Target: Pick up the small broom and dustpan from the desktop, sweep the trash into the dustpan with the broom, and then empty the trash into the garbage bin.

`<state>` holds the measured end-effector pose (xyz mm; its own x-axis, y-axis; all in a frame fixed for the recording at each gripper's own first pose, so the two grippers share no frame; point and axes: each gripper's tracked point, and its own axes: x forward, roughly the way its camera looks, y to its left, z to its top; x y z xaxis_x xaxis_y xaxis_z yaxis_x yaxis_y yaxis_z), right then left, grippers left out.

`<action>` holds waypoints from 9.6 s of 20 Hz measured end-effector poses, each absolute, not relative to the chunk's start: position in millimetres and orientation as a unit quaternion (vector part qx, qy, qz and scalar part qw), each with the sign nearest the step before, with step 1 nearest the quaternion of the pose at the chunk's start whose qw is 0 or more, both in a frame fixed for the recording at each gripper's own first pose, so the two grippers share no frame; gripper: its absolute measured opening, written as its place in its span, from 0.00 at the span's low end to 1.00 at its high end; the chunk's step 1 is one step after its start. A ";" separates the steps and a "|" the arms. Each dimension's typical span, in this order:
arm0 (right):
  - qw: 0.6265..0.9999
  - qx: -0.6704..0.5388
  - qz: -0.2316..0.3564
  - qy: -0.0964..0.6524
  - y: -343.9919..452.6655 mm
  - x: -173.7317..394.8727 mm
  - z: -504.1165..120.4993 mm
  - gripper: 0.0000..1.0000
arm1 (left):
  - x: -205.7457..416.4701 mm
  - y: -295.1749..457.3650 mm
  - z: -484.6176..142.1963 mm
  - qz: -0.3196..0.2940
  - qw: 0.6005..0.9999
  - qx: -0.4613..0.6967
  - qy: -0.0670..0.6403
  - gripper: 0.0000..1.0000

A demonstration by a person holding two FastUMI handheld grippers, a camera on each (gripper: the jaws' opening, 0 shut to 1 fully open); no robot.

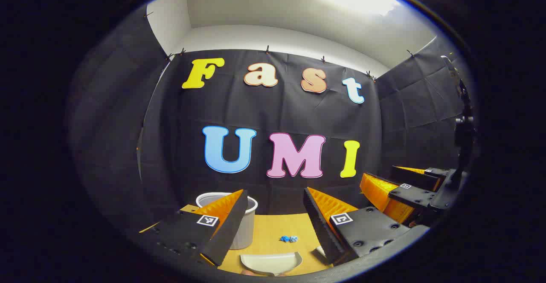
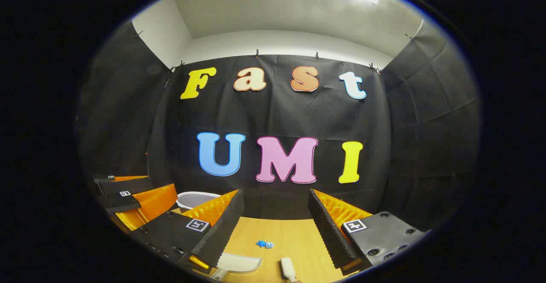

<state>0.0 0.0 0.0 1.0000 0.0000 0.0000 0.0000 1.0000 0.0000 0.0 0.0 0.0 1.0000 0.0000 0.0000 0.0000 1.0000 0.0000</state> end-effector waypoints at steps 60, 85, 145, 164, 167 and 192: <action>0.989 0.057 0.099 0.092 -121.7 99.3 -90.1 0.98 | 46.3 -74.4 -248.1 0.113 0.841 -0.179 0.499 0.80; 0.980 0.011 -0.018 0.196 -127.1 72.5 -131.3 0.98 | 33.3 -45.5 -379.6 0.049 0.670 -0.060 0.738 0.30; 0.658 -0.183 0.232 0.692 -92.9 236.8 -476.2 0.28 | 51.5 -7.1 -375.3 -0.081 0.639 0.057 0.763 0.30; 0.506 -0.131 0.466 0.714 -58.4 98.2 -442.1 0.29 | 57.3 -5.2 -379.1 -0.164 0.685 0.074 0.706 0.30; 0.554 -0.112 0.434 0.702 -63.9 111.9 -437.1 0.29 | 45.5 -6.4 -373.1 -0.158 0.693 0.060 0.701 0.29; 0.711 0.121 0.221 0.656 -118.9 45.9 -547.4 0.29 | 83.5 80.4 -108.6 -0.003 0.806 0.084 0.586 0.29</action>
<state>45.9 -118.9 -547.4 0.0409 0.4740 -0.8796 -0.1555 0.8726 0.4630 83.5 80.4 -108.6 0.3122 0.0942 -0.9453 0.1033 0.9858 0.1324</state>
